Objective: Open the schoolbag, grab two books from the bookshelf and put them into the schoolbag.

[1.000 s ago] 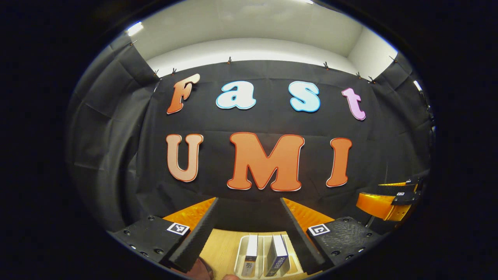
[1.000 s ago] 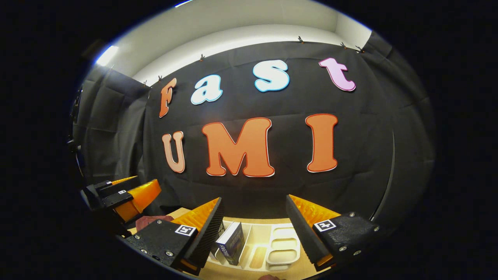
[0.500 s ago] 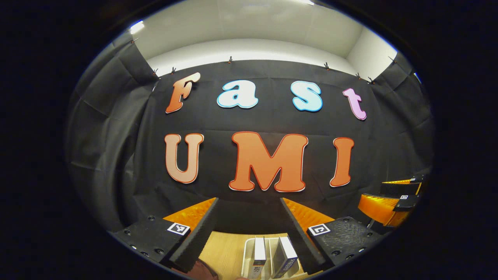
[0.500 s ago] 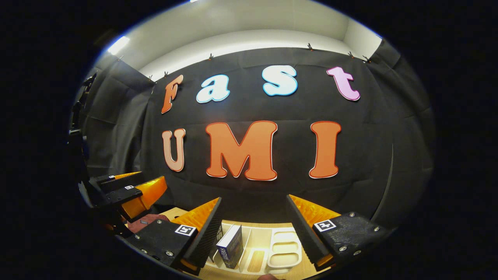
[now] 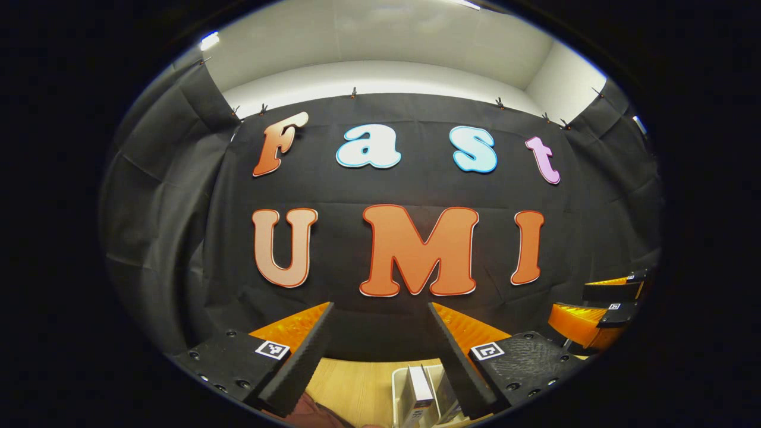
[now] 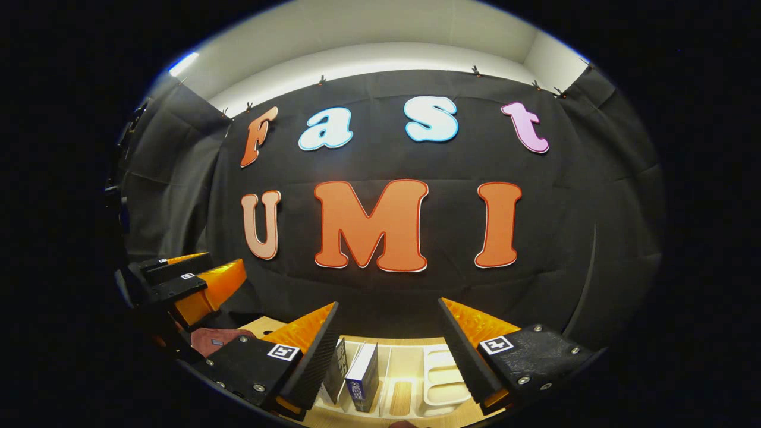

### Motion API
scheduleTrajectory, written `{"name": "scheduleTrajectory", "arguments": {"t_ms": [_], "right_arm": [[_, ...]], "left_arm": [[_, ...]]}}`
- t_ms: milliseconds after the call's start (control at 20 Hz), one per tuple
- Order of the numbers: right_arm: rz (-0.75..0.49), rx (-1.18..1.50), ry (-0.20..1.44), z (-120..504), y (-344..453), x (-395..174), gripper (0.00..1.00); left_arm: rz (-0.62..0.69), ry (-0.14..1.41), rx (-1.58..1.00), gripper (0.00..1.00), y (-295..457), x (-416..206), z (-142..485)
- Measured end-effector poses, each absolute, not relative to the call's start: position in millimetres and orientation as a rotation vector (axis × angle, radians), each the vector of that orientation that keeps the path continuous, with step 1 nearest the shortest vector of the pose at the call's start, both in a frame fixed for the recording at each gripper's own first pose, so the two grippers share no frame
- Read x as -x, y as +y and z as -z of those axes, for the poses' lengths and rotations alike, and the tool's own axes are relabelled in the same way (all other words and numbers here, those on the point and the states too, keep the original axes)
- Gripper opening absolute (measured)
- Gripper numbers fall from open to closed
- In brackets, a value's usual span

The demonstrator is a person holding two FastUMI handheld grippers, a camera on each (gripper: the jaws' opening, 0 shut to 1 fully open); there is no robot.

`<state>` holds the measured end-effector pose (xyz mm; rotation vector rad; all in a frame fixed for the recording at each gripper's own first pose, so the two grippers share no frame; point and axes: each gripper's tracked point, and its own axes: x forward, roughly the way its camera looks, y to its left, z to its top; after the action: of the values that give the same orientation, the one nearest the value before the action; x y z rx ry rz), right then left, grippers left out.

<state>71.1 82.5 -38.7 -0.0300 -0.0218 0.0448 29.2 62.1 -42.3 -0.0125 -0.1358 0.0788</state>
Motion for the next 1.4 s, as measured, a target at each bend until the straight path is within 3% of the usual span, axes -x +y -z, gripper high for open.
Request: {"name": "scheduleTrajectory", "arguments": {"t_ms": [650,1100,1400], "right_arm": [[-0.064,0.049,0.023,57.0,94.1,-79.1,0.94],[-0.072,0.066,0.072,76.4,91.9,-81.0,0.94],[-0.039,0.076,0.122,96.8,71.2,-86.8,0.94]], "left_arm": [[-0.124,0.029,-0.041,0.94,105.6,-31.9,103.7],[-0.115,0.353,-0.210,1.00,134.2,-14.5,226.7],[-0.088,0.482,-0.370,0.99,131.0,-0.6,287.8]]}}
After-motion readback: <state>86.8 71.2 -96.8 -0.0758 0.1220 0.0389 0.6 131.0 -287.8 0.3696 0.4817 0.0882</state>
